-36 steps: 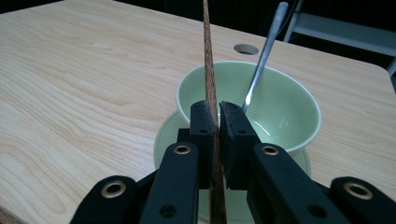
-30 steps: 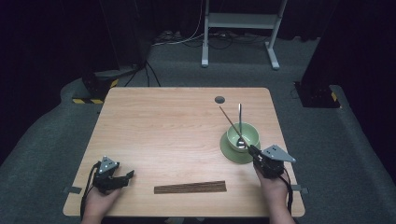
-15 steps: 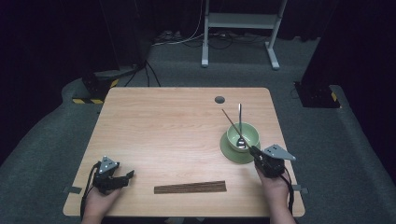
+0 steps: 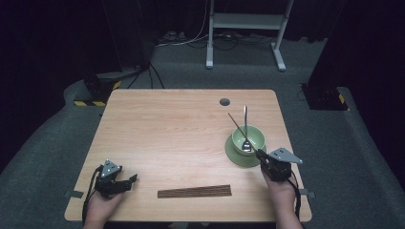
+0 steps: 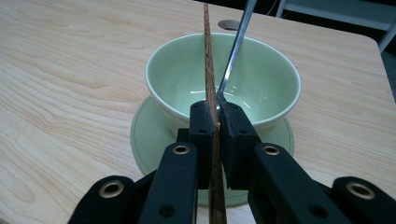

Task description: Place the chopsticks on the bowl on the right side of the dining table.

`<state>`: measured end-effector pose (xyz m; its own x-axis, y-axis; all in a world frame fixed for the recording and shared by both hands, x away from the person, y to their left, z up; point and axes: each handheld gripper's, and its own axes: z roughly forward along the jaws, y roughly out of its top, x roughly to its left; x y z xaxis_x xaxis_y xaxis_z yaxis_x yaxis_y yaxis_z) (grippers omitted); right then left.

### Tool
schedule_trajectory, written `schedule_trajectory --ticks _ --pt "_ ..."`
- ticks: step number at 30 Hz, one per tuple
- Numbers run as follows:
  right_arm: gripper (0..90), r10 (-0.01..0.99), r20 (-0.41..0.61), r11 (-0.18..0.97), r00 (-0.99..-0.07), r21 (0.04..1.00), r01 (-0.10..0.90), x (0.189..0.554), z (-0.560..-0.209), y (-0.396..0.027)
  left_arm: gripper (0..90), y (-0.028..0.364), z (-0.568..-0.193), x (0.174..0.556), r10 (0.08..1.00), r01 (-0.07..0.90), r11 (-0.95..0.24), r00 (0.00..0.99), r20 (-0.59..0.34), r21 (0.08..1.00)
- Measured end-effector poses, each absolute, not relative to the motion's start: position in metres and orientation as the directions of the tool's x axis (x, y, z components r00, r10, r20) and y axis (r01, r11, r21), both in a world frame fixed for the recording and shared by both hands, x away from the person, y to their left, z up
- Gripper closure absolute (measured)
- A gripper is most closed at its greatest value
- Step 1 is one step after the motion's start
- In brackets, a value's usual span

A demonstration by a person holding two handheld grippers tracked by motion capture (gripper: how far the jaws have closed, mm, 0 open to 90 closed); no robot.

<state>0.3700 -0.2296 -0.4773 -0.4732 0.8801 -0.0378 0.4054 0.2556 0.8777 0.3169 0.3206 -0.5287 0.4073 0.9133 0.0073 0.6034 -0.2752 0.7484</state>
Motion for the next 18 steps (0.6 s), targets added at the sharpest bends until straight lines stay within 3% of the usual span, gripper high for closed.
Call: schedule_trajectory --ticks 10,18 --pt "71.2 0.878 -0.047 0.249 -0.476 0.895 0.371 0.367 -0.472 -0.226 25.6 0.321 -0.529 0.317 0.913 0.604 -0.275 0.408 0.007 0.748" --pt "62.9 0.845 -0.032 0.245 -0.533 0.910 0.334 0.358 -0.461 -0.208 25.6 0.321 -0.529 0.317 0.913 0.604 -0.275 0.407 0.006 0.748"
